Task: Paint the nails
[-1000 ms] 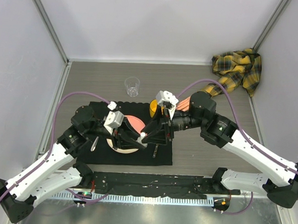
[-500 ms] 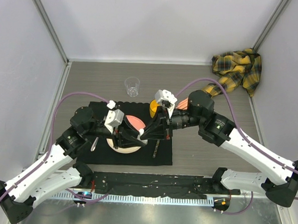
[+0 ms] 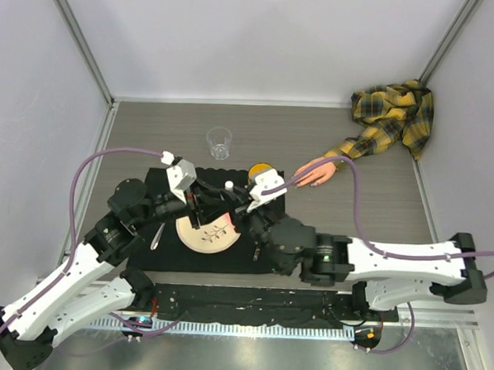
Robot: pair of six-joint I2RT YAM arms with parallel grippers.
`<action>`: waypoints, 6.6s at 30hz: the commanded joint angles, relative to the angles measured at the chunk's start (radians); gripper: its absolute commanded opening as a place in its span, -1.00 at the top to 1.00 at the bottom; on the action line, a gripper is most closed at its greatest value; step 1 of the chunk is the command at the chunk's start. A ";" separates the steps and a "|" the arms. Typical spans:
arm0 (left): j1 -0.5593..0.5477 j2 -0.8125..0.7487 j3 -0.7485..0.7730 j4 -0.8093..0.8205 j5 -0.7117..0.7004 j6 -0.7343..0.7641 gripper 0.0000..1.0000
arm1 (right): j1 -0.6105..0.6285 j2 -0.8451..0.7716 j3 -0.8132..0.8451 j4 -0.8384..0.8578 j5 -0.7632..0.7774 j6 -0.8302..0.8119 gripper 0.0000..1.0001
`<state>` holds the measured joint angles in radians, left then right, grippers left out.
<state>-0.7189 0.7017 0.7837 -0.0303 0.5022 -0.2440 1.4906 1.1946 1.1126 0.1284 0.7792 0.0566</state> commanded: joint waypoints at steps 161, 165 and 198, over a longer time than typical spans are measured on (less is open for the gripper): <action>0.015 0.042 0.207 -0.221 -0.021 -0.049 1.00 | -0.215 -0.079 0.122 -0.311 -0.764 0.103 -0.31; 0.015 0.028 0.184 -0.146 0.224 -0.101 1.00 | -0.358 -0.115 0.118 -0.291 -1.101 0.178 -0.41; 0.015 0.015 0.221 -0.134 0.203 -0.134 1.00 | -0.512 -0.081 0.104 -0.162 -1.373 0.281 0.99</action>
<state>-0.7055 0.7341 0.9482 -0.1234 0.8700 -0.4545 0.9714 1.1229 1.2114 0.0338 -0.6720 0.3931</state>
